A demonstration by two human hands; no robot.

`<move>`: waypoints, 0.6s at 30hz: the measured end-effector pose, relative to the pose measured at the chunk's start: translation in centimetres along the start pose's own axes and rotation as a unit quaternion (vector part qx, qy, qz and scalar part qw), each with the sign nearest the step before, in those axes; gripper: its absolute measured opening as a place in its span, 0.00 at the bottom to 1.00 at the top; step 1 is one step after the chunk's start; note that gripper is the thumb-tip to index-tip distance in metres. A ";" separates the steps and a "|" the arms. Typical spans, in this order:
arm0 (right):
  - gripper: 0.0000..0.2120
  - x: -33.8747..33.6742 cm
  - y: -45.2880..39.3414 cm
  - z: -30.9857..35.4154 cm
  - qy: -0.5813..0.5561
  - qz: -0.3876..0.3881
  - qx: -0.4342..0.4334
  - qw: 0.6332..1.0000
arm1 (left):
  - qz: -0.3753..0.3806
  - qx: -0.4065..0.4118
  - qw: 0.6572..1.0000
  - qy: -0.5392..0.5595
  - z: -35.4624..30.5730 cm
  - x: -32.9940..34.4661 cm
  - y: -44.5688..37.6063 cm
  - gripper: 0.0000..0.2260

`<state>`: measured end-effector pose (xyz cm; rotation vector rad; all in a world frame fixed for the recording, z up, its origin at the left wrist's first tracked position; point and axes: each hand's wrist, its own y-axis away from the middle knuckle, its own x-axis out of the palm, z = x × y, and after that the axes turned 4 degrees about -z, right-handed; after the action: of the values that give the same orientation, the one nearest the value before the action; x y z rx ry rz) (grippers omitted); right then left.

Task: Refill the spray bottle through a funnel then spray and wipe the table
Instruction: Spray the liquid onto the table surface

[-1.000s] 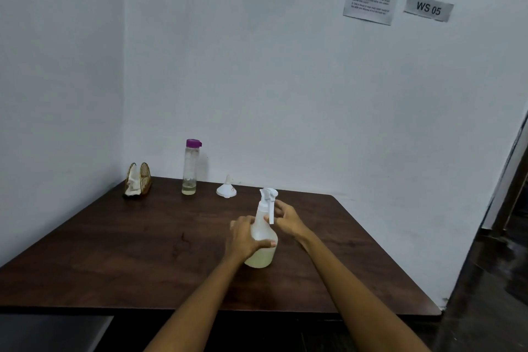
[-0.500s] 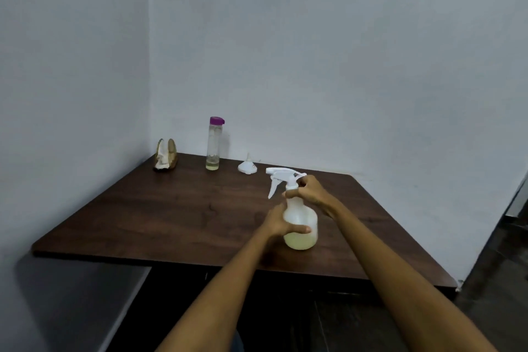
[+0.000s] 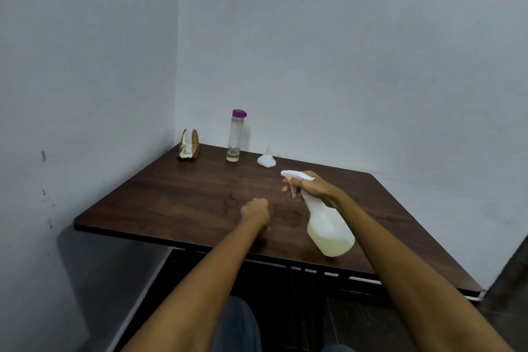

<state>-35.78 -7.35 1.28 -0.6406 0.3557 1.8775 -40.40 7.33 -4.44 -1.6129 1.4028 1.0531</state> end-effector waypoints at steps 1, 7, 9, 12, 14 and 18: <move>0.18 0.2 -0.1 0.0 -0.021 -0.006 0.014 1.000 | -0.013 -0.019 0.999 -0.044 1.0 -0.6 -0.1 0.17; 0.20 2.4 -1.4 -1.0 -0.023 -0.031 0.019 0.999 | 0.035 -0.110 0.980 -0.162 8.1 -3.1 -0.4 0.22; 0.22 3.7 -2.1 -1.1 0.019 0.003 0.046 0.999 | 0.050 -0.129 0.975 -0.176 8.9 -3.5 -0.5 0.29; 0.31 5.5 -3.2 -1.4 0.105 0.020 0.082 0.991 | 0.053 -0.142 0.971 -0.185 8.5 -4.1 -0.4 0.31; 0.35 6.1 -3.7 -1.4 0.186 -0.013 0.086 0.979 | 0.048 -0.136 0.971 -0.191 8.0 -4.3 -0.5 0.26; 0.35 6.3 -4.7 -0.9 0.241 -0.053 0.083 0.965 | 0.049 -0.117 0.973 -0.194 7.4 -4.8 -0.3 0.19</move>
<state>-33.01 -1.18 -2.87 -0.9801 0.7698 1.5552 -41.20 15.94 -2.91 -1.4058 1.1357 1.5462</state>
